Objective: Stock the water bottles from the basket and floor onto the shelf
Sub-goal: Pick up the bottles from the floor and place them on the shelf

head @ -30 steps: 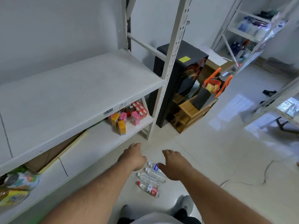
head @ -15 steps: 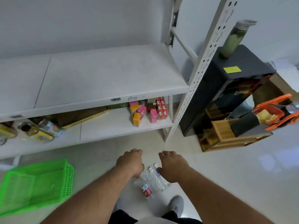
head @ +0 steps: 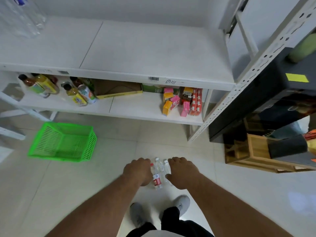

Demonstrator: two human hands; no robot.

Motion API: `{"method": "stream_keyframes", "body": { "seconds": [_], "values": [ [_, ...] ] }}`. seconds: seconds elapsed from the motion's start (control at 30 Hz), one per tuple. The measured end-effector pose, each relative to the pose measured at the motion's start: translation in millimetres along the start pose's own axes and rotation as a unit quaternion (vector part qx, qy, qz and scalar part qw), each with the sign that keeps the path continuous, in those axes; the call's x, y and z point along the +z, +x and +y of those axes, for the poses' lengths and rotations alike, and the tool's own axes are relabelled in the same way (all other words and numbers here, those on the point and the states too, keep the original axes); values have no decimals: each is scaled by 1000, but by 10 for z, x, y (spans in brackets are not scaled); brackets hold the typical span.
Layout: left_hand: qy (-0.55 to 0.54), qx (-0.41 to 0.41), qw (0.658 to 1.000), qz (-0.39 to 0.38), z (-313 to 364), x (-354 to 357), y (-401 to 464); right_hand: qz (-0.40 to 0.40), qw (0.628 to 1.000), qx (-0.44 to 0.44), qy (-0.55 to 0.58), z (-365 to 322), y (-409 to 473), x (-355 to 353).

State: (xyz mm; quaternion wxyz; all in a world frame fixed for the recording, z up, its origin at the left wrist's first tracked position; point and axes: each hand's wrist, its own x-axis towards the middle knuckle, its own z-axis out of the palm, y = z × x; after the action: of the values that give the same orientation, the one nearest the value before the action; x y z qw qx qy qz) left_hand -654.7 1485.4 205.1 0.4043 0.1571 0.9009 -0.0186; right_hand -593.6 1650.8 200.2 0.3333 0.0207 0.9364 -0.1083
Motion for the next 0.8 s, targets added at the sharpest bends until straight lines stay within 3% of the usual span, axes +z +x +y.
{"method": "stream_keyframes", "body": {
  "seconds": [0.43,0.63,0.8],
  "values": [
    [-130,-47,990,-35,-713,569,44,-63,997,-3,-43,-429,228,355],
    [-244,-109,962,-51,-789,1024,675,-129,991,-15,-33,-100,1056,729],
    [-343,-174,921,-68,-730,2005,1834,-167,985,25,29,341,2249,1663]
  ]
}}
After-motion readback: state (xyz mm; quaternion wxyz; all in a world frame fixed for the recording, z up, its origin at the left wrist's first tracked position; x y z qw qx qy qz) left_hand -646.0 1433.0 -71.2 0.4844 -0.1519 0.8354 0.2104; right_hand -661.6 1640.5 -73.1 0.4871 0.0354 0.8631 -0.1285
